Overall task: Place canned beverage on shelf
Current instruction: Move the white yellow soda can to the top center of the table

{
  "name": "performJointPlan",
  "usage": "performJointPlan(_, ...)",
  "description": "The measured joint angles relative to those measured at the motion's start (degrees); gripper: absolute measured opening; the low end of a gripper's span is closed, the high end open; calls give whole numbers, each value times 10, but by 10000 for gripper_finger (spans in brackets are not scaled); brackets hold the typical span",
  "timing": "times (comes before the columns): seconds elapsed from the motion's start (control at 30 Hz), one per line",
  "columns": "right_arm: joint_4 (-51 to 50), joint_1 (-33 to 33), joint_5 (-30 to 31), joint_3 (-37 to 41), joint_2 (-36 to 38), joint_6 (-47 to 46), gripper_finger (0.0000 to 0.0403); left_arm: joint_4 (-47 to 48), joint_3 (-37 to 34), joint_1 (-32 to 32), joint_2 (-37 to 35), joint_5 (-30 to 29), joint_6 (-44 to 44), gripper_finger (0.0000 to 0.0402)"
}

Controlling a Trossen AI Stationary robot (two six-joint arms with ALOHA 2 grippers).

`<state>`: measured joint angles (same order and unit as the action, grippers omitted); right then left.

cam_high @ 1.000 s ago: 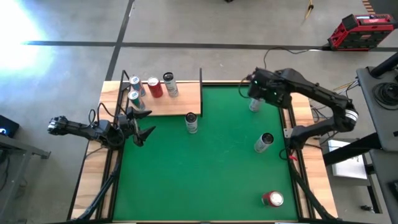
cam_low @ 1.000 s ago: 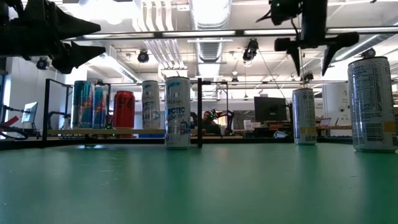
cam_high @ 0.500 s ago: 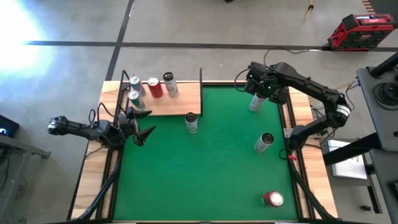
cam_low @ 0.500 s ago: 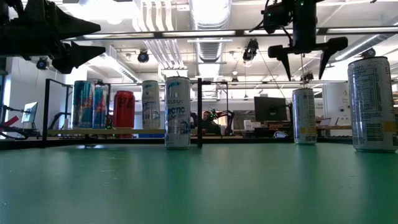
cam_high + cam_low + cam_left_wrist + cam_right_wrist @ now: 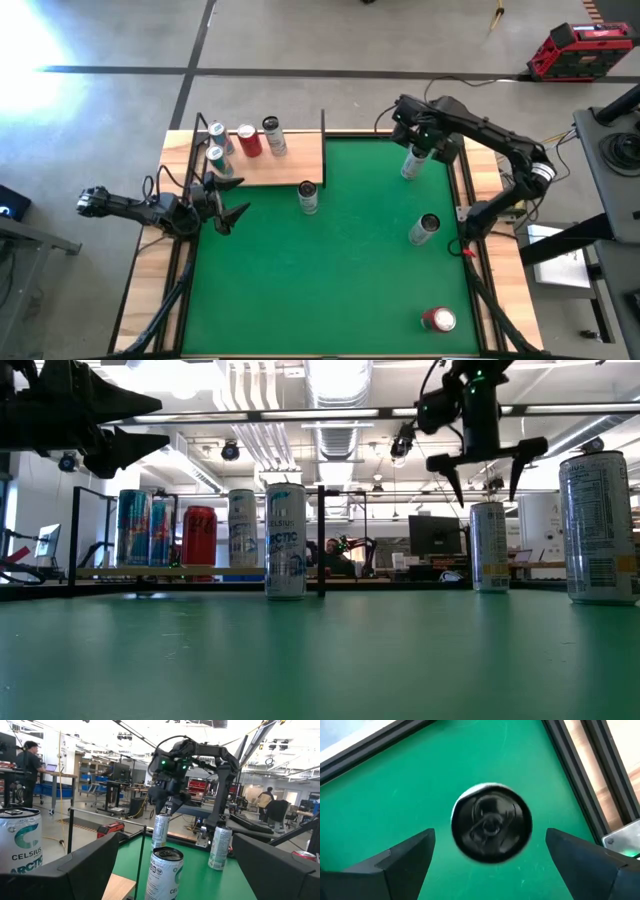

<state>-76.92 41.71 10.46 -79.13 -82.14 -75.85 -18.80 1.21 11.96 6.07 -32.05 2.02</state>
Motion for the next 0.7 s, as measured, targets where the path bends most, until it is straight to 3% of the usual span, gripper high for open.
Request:
performJointPlan(0.4,-1,51,-64,1,-52,71,369,0,0,0,0,0,0,375)
performJointPlan(0.7,18,55,-91,3,-51,143,311,0,0,0,0,0,0,375)
